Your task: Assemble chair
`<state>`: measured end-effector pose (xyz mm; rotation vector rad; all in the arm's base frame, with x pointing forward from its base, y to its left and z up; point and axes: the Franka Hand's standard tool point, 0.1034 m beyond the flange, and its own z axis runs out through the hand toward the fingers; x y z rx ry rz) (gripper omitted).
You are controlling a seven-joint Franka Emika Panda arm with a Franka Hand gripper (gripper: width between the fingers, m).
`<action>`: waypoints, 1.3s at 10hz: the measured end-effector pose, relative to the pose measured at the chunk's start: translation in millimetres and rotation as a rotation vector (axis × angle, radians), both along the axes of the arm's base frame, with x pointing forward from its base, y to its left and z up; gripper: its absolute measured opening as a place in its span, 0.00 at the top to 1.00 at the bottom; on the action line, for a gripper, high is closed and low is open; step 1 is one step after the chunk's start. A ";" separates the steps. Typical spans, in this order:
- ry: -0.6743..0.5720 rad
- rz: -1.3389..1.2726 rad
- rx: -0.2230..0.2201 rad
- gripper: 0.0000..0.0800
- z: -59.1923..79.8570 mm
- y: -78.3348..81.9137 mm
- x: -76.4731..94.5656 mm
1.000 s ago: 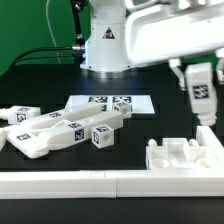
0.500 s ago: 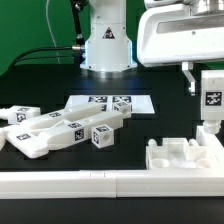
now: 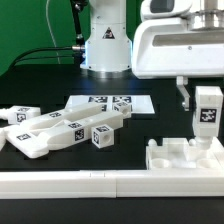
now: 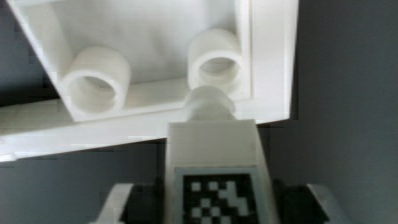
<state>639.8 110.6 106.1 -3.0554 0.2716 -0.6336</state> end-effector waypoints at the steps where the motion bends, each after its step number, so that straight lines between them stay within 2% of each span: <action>1: 0.001 -0.001 0.000 0.65 -0.7 -0.4 -0.2; 3: 0.004 0.009 -0.008 0.65 -3.2 -0.9 -0.1; 5: 0.022 0.041 -0.033 0.65 -14.7 -0.1 6.5; 8: 0.025 0.045 -0.028 0.65 -19.3 15.1 3.5; 13: 0.018 0.046 -0.033 0.65 -22.6 9.5 5.1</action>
Offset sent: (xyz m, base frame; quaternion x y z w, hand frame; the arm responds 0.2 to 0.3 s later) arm 0.0199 -0.0202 -0.0138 -0.0810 0.0230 -0.1174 0.9895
